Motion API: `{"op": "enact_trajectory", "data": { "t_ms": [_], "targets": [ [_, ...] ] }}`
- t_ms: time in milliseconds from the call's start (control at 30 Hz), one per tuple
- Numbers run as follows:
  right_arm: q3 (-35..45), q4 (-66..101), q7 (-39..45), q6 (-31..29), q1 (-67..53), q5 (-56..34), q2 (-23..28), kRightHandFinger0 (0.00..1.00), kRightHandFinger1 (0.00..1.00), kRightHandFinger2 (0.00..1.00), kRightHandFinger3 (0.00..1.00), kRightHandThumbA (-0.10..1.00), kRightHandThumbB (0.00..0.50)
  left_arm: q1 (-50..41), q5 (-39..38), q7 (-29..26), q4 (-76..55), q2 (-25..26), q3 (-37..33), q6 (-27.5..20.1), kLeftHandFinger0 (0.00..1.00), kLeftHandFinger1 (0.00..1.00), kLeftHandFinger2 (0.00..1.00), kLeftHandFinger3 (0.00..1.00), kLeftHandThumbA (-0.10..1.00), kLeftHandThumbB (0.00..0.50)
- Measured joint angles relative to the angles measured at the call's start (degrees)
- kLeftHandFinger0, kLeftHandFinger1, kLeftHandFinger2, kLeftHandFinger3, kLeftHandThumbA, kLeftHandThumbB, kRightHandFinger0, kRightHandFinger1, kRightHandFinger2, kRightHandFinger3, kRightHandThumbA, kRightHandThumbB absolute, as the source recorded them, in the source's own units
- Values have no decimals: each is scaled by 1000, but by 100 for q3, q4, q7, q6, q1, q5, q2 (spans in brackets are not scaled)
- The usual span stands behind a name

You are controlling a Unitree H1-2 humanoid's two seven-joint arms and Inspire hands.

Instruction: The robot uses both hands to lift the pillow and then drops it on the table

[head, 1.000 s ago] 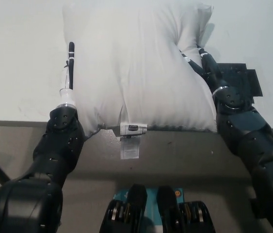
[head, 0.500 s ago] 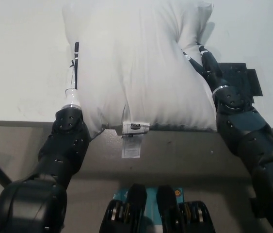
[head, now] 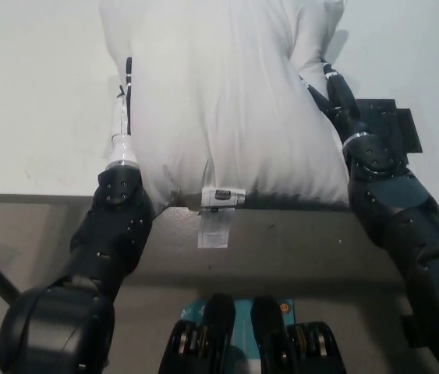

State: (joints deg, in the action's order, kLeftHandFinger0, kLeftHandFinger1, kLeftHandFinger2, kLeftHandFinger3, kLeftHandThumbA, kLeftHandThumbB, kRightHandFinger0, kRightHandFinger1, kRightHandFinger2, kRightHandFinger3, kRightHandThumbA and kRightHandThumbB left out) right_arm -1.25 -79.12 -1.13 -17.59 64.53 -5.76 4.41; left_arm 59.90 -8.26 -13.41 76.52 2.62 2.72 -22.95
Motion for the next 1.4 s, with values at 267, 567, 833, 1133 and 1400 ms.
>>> {"op": "enact_trajectory", "data": {
  "t_ms": [267, 567, 833, 1133, 1400],
  "targets": [
    [59, 92, -73, 1, 191, -18, 169, 1000, 1000, 1000, 1000, 1000, 331, 326, 3, -106, -76, 80, -42, 41, 1000, 1000, 1000, 1000, 1000, 139],
    [119, 589, -143, 3, 518, -37, 416, 1000, 1000, 1000, 1000, 1000, 403, 764, 60, -166, -539, 160, -145, 139, 1000, 1000, 1000, 1000, 1000, 208],
    [202, 1627, -193, 60, 636, -88, 591, 1000, 1000, 1000, 1000, 1000, 411, 1078, 119, -325, -1387, 234, -251, 353, 1000, 1000, 1000, 1000, 1000, 149],
    [325, 2367, -245, 182, 899, -140, 693, 1000, 1000, 1000, 1000, 1000, 413, 1407, 232, -473, -2052, 331, -257, 503, 1000, 1000, 1000, 1000, 1000, 183],
    [359, 2688, -294, 269, 1154, -158, 715, 1000, 1000, 1000, 1000, 1000, 402, 1560, 289, -617, -2307, 389, -253, 602, 1000, 1000, 1000, 1000, 1000, 183]
  ]
}}
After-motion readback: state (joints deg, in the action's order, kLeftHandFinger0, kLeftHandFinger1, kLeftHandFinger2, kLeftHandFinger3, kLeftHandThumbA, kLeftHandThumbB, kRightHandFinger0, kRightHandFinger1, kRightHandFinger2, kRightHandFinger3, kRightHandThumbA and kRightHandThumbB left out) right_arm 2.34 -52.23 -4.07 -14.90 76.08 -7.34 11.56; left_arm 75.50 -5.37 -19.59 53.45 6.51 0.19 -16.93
